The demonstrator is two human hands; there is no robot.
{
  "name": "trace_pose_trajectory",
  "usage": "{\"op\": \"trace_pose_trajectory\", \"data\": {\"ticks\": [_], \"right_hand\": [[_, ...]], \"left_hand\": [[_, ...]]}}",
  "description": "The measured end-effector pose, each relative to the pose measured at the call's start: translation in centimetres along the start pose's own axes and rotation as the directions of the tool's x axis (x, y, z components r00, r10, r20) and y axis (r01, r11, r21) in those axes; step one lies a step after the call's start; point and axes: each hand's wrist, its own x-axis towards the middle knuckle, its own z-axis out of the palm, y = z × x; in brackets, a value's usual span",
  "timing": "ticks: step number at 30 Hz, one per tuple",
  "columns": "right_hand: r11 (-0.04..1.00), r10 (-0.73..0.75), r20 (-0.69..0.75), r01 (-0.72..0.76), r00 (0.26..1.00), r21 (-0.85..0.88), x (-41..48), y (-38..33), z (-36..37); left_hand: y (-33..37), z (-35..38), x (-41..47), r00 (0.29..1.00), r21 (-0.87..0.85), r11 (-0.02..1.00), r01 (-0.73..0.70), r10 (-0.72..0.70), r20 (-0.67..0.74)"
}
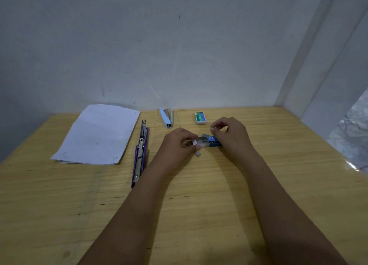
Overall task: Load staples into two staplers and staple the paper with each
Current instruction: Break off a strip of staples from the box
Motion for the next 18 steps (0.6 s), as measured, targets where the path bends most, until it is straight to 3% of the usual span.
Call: {"op": "trace_pose_trajectory", "data": {"ticks": [4, 6, 13, 18], "right_hand": [[0.996, 0.088, 0.304, -0.085, 0.949, -0.025, 0.2, 1.1, -2.3], [0.996, 0.088, 0.368, -0.069, 0.926, -0.063, 0.3, 1.4, -2.9], [1.0, -0.008, 0.325, 0.012, 0.946, -0.011, 0.0, 1.4, -2.6], [0.999, -0.038, 0.299, 0.046, 0.954, -0.02, -0.1, 1.1, -2.1]], "left_hand": [[0.2, 0.1, -0.1, 1.0, 0.055, 0.998, 0.01, -0.011, 0.012], [0.2, 0.1, -0.1, 1.0, 0.064, 0.998, 0.013, -0.013, 0.008], [0.3, -0.1, -0.2, 0.992, 0.005, 0.996, 0.094, -0.093, -0.086], [0.4, 0.0, -0.3, 0.997, 0.054, 0.998, 0.04, -0.036, -0.075]]}}
